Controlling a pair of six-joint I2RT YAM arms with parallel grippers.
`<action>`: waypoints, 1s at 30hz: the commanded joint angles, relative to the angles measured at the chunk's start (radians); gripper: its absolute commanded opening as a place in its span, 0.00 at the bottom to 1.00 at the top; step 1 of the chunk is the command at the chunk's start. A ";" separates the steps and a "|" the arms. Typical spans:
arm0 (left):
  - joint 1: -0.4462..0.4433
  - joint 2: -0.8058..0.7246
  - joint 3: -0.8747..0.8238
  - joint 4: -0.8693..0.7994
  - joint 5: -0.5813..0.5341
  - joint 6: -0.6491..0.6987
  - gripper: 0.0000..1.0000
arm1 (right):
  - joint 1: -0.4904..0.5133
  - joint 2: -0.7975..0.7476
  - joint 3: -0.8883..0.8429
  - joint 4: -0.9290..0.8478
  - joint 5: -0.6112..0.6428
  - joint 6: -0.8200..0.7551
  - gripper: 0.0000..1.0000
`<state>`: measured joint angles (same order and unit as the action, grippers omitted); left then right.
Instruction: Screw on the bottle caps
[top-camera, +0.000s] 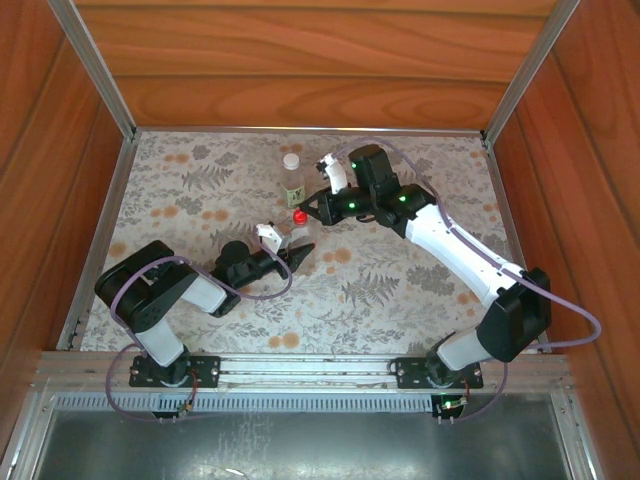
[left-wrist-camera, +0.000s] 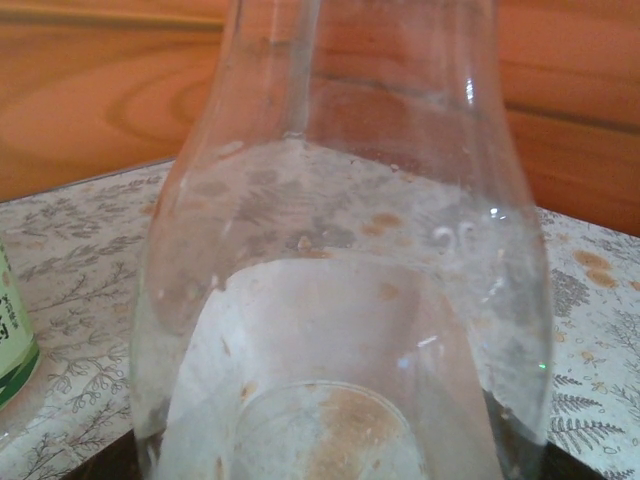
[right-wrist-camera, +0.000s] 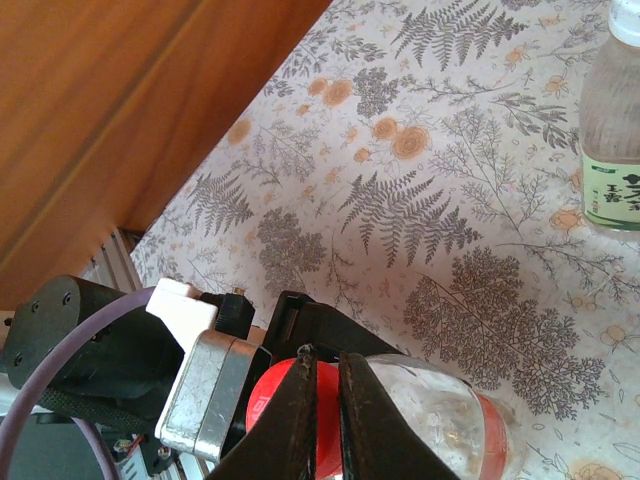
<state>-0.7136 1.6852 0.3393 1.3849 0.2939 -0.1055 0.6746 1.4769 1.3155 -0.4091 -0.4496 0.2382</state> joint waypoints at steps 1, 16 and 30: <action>0.013 0.016 0.024 0.031 0.008 -0.028 0.50 | 0.003 -0.043 -0.038 -0.067 -0.036 0.002 0.13; 0.015 0.026 0.029 0.031 0.023 -0.022 0.50 | 0.004 -0.098 -0.051 -0.057 0.034 0.010 0.27; 0.016 0.030 0.025 0.031 0.038 -0.022 0.50 | -0.002 0.017 0.042 -0.023 -0.019 0.016 0.31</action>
<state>-0.7059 1.7020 0.3542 1.3907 0.3122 -0.1131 0.6735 1.4681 1.3312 -0.4381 -0.4259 0.2546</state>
